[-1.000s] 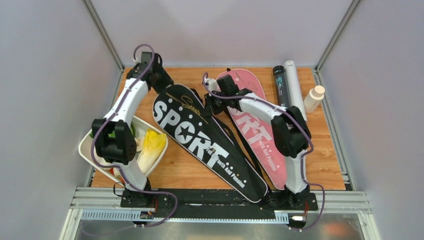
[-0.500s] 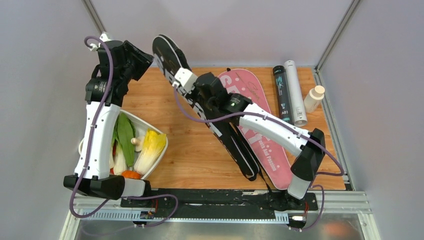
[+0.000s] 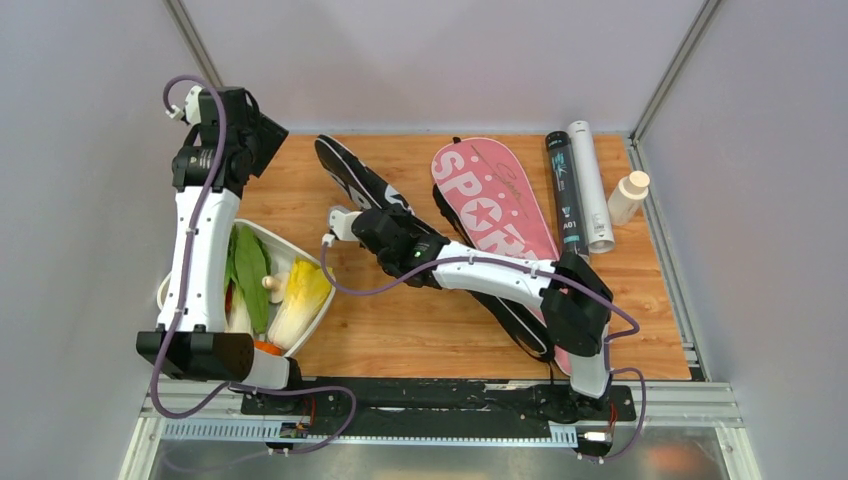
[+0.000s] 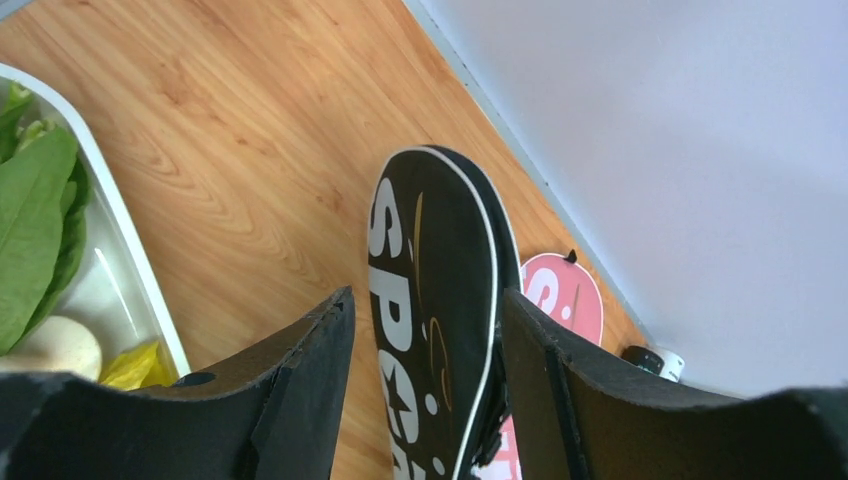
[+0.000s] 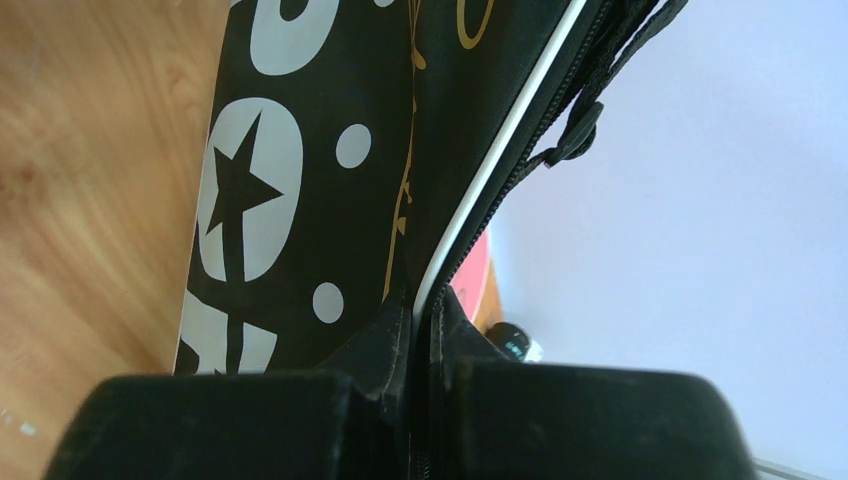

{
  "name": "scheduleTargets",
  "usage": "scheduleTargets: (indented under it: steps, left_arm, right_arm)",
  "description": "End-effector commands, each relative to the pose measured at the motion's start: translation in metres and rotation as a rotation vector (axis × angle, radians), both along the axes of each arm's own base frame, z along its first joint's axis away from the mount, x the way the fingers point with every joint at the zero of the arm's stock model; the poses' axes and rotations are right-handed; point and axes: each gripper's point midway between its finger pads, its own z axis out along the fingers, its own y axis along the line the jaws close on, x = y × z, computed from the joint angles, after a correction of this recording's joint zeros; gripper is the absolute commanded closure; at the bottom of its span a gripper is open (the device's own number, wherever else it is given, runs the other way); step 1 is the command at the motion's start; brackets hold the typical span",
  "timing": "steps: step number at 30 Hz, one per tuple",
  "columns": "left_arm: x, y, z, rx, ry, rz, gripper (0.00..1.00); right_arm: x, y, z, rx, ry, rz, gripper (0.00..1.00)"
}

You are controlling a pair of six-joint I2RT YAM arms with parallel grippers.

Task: Pack up the badminton gear
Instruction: Pick up the racket bag from the center of the board, then zip the racket bag at the center of the board.

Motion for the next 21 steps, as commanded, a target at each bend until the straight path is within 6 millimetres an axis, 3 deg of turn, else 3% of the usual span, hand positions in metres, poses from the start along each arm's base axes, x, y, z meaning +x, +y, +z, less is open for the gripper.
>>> scheduleTargets:
  steps: [1, 6, 9, 16, 21]
  left_arm:
    - [0.007, -0.008, 0.002, -0.043, 0.010, -0.032, 0.37]
    - [0.008, -0.008, 0.002, -0.032, 0.003, -0.047, 0.36]
    - [0.010, -0.011, 0.016, -0.038, -0.038, -0.064, 0.36]
    - [0.015, -0.026, 0.026, -0.087, -0.081, -0.130, 0.36]
    - [0.007, -0.029, 0.054, -0.069, -0.178, -0.164, 0.35]
  right_arm:
    - [0.008, 0.003, 0.085, 0.083, -0.256, -0.034, 1.00]
    - [-0.002, 0.007, 0.104, 0.055, -0.337, -0.005, 1.00]
    - [-0.002, 0.006, 0.126, 0.020, -0.396, -0.009, 1.00]
    - [-0.004, 0.003, 0.183, -0.024, -0.522, 0.000, 1.00]
    - [-0.007, 0.000, 0.196, -0.042, -0.557, 0.022, 1.00]
